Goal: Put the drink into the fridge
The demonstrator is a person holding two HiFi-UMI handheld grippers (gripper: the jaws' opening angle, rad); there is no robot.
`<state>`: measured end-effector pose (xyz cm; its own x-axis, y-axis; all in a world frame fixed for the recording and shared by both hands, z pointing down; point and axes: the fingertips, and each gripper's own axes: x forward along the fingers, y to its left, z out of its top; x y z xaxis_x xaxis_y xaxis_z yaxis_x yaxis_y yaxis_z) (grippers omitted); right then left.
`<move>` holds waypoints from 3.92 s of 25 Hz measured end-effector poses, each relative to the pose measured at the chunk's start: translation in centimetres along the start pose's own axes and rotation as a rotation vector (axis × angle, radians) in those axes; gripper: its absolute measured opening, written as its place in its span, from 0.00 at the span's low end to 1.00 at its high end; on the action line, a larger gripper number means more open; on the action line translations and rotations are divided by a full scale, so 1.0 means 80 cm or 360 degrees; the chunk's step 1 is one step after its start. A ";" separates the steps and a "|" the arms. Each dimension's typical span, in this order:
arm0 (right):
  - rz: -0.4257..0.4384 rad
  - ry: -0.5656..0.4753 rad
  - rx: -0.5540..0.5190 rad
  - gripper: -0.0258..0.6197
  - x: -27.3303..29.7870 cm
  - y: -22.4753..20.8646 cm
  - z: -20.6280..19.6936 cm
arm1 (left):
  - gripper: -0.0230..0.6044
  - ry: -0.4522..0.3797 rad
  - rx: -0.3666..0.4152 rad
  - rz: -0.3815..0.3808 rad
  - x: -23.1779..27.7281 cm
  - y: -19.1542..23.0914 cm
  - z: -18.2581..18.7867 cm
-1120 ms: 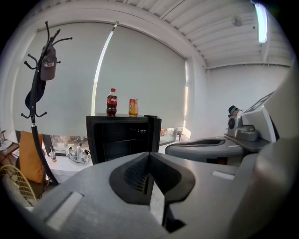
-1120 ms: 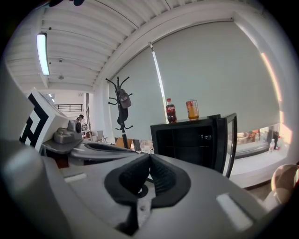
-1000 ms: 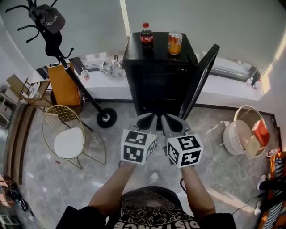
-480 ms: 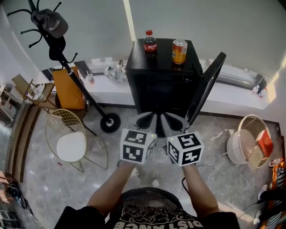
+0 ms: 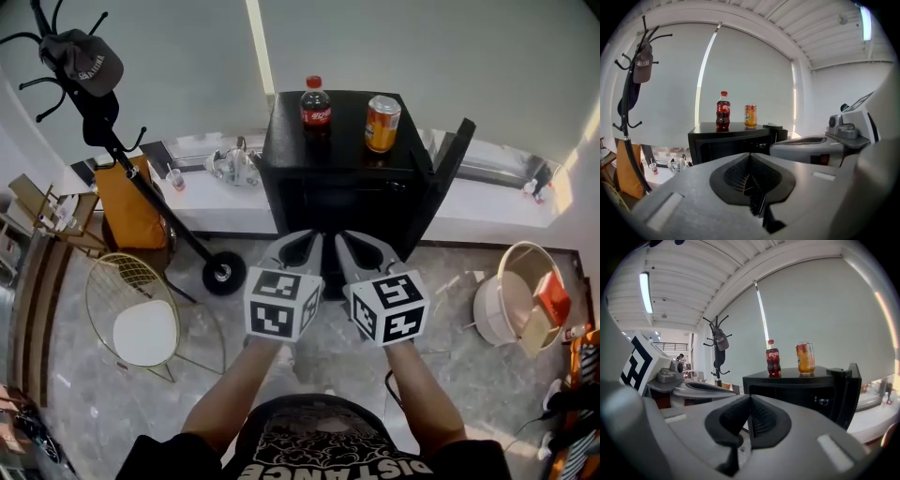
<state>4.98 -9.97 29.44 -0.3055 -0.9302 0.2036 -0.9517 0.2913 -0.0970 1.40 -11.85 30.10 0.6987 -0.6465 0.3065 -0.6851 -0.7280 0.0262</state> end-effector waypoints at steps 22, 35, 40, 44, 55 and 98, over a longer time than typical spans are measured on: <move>-0.0486 -0.0122 0.0001 0.21 0.166 -0.063 0.123 | 0.04 -0.0095 0.0183 -0.0370 0.114 0.157 0.113; -0.0588 -0.0094 0.0000 0.44 0.233 -0.092 0.159 | 0.04 -0.0142 0.0228 -0.0475 0.148 0.196 0.151; -0.0626 -0.0090 0.0006 0.52 0.249 -0.106 0.164 | 0.04 -0.0153 0.0245 -0.0443 0.162 0.213 0.154; -0.0640 -0.0087 0.0001 0.54 0.262 -0.118 0.169 | 0.04 -0.0153 0.0269 -0.0421 0.169 0.220 0.155; -0.0625 0.0006 -0.0018 0.55 0.290 -0.136 0.166 | 0.04 -0.0166 0.0260 -0.0424 0.174 0.225 0.159; -0.0380 -0.0125 -0.0060 0.52 0.037 -0.093 0.098 | 0.04 -0.0184 0.0118 -0.0318 0.088 0.009 0.076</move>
<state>11.41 -16.60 23.15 -0.0700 -0.9877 0.1399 -0.9975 0.0681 -0.0186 7.06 -18.30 26.47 0.8407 -0.5066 0.1915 -0.5168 -0.8561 0.0040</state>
